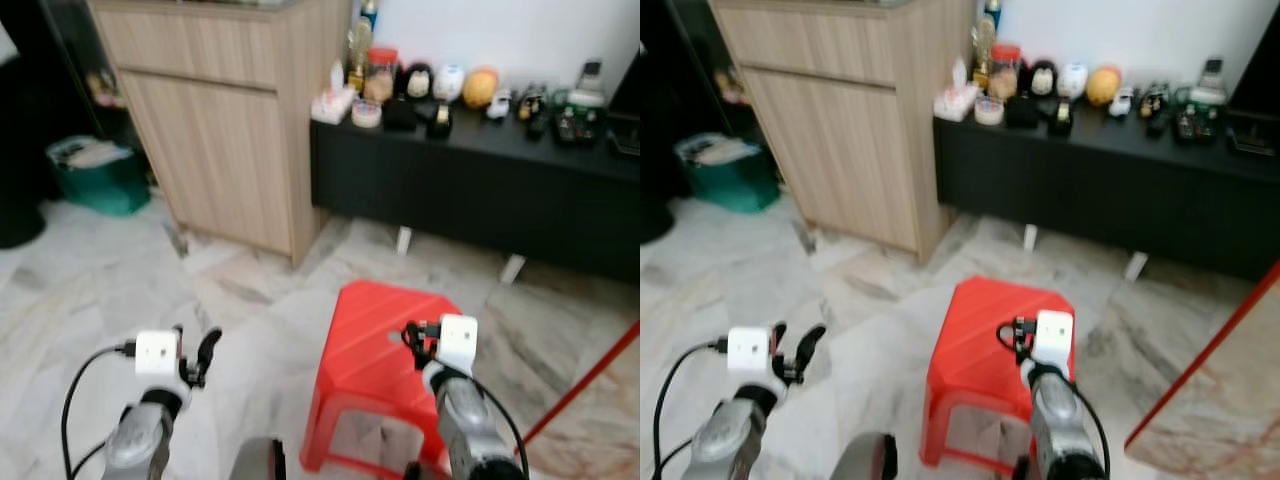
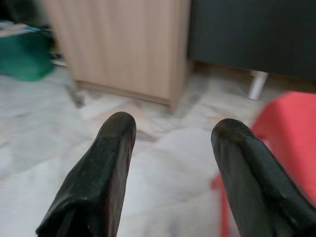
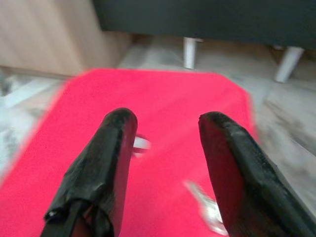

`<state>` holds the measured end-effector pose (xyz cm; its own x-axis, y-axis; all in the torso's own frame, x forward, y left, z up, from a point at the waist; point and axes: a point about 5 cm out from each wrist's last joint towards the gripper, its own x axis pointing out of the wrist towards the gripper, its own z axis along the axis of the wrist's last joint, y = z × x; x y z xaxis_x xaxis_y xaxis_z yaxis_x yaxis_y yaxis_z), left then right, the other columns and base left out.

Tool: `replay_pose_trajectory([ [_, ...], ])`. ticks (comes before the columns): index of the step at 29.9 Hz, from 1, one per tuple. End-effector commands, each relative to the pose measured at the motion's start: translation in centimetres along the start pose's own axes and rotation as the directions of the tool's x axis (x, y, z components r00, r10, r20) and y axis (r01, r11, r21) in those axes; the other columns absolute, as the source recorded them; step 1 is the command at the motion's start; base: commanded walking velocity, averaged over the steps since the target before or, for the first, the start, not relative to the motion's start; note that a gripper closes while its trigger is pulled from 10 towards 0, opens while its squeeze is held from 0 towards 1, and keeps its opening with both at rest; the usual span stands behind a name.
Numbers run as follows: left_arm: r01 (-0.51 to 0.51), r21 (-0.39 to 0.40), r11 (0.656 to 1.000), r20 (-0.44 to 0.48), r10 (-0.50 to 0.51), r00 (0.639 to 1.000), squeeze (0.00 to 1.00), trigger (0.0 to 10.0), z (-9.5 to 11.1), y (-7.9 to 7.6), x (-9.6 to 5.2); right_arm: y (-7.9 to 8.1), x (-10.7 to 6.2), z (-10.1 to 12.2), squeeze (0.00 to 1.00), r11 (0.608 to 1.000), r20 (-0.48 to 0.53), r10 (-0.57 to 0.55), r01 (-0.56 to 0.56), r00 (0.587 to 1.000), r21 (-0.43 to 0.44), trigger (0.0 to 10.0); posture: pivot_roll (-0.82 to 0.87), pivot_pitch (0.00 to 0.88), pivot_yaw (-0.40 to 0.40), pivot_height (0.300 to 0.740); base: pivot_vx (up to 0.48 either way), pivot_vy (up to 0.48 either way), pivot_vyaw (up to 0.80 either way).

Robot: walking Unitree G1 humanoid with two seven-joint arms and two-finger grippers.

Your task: Hang keys on a hook

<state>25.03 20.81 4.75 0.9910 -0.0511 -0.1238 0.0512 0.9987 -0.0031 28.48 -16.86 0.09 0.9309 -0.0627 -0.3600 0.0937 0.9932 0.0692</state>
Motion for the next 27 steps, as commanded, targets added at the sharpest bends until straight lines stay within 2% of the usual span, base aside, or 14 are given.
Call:
replay_pose_trajectory([
  [1,0.010,0.003,1.000,-0.007,-0.010,1.000,0.00,10.0,0.0,-0.1,0.1,-0.3,-0.1,-0.2,0.00,1.000,-0.009,-0.014,0.014,1.000,0.009,10.0,0.05,0.010,-0.004,0.598,0.000,0.000,0.00],
  [8,0.011,0.007,1.000,-0.010,-0.010,1.000,0.00,10.0,-0.1,0.0,0.1,-0.8,-0.1,-0.7,0.00,0.998,-0.057,-0.064,0.063,0.996,-0.011,10.0,0.05,0.014,-0.002,0.598,0.000,0.000,0.00],
  [12,0.011,0.010,1.000,-0.013,-0.011,1.000,0.00,10.0,-0.2,0.0,0.0,-0.7,-0.1,-1.8,0.00,0.998,-0.164,-0.062,0.057,0.985,-0.034,10.0,0.05,0.017,-0.001,0.598,0.000,0.000,0.00],
  [14,0.012,0.011,1.000,-0.014,-0.012,1.000,0.00,10.0,-0.2,0.0,0.0,-0.6,-0.1,-2.0,0.00,0.997,-0.181,-0.061,0.052,0.982,-0.053,10.0,0.05,0.020,-0.001,0.598,0.000,0.000,0.00],
  [19,0.012,0.015,1.000,-0.012,-0.012,1.000,0.00,10.0,-0.2,-0.1,-0.4,-0.1,0.3,-1.7,0.00,0.999,-0.191,-0.035,0.040,0.981,0.022,10.0,0.06,0.036,0.000,0.598,0.000,0.000,0.00],
  [27,0.021,0.027,0.999,0.004,-0.022,1.000,0.00,10.0,0.2,-0.3,-0.4,0.4,1.3,0.2,0.00,0.996,-0.152,-0.022,0.035,0.988,0.080,10.0,0.07,0.076,0.002,0.598,0.000,0.000,0.00],
])
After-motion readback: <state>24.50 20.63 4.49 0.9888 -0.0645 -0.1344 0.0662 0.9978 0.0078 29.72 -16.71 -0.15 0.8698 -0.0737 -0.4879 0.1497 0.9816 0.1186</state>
